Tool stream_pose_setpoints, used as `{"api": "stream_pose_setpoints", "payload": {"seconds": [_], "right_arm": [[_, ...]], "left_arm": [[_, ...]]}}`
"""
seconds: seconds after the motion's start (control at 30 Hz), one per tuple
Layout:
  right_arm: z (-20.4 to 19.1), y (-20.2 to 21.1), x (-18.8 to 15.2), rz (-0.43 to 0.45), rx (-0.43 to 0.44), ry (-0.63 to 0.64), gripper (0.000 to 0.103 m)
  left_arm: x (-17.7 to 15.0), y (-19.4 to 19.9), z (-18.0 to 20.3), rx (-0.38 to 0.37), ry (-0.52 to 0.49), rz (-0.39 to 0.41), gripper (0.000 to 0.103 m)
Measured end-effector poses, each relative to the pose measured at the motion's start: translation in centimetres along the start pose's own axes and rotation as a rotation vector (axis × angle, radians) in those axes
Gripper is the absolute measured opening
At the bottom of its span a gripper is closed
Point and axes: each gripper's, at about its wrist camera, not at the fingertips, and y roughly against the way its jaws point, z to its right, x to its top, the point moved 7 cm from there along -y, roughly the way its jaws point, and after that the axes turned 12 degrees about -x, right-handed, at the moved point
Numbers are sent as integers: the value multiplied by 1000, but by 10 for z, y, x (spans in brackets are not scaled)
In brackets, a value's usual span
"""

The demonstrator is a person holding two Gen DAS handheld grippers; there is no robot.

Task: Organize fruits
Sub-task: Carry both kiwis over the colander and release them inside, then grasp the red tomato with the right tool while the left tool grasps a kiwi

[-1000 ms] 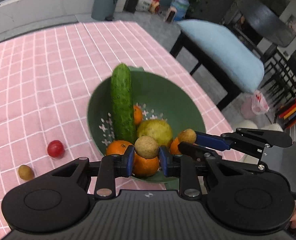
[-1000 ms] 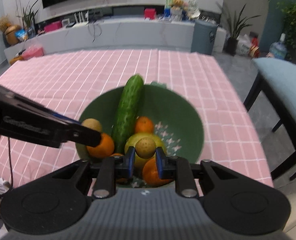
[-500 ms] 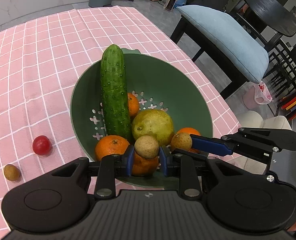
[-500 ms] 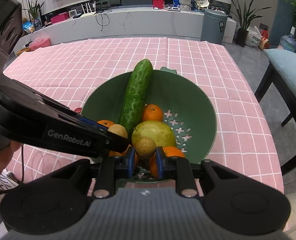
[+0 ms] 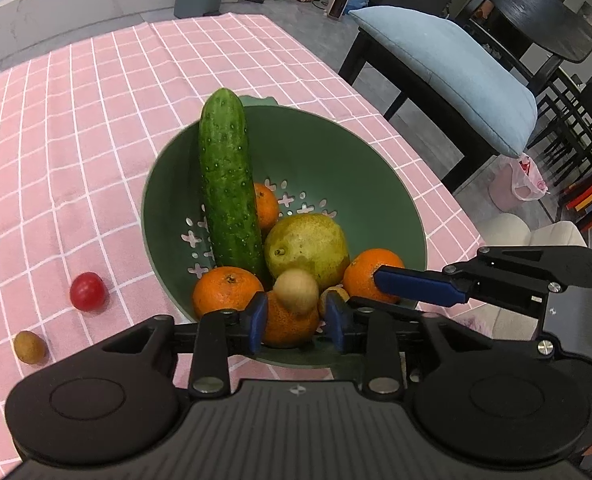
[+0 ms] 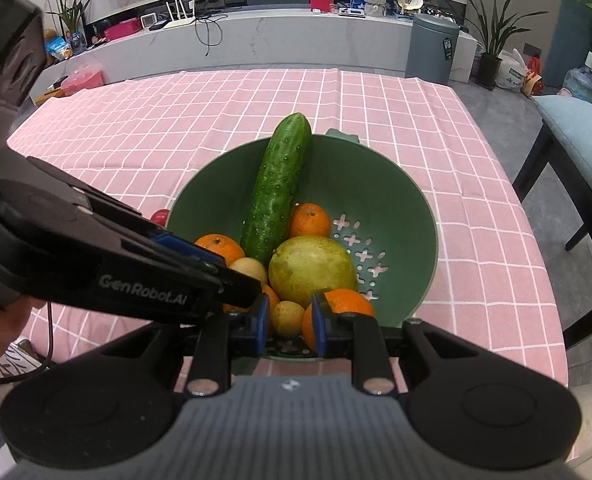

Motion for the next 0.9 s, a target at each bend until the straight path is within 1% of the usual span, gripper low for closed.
{"api": "stream_pose_setpoints", "payload": {"seconds": [0.03, 0.07, 0.13, 0.2, 0.27, 0.33, 0.47, 0.6, 0.73, 0.9], "right_arm": [[0, 0, 0, -1, 0, -3, 20], [0, 0, 0, -3, 0, -6, 22], [0, 1, 0, -4, 1, -6, 29], [-2, 2, 1, 0, -7, 1, 45], [-3, 4, 1, 8, -29, 15, 54], [-3, 5, 1, 13, -38, 19, 55], [0, 10, 0, 24, -46, -22, 56], [1, 19, 1, 58, -45, -94, 62], [-9, 27, 2, 102, -24, -146, 63], [-29, 35, 4, 151, -3, -177, 63]], "left_arm": [[0, 2, 0, 3, -1, 4, 46], [0, 3, 0, 5, -2, 8, 46], [1, 7, -1, 14, -2, 17, 47], [2, 11, -1, 28, -7, 25, 47], [3, 16, 2, 24, -10, 38, 49], [4, 21, 4, 13, -14, 54, 53], [4, 32, 10, 24, -37, 74, 53], [-1, 46, 13, 48, -75, 93, 53], [-8, 65, 7, 66, -80, 123, 53], [-19, 87, -8, 89, -66, 150, 53]]}}
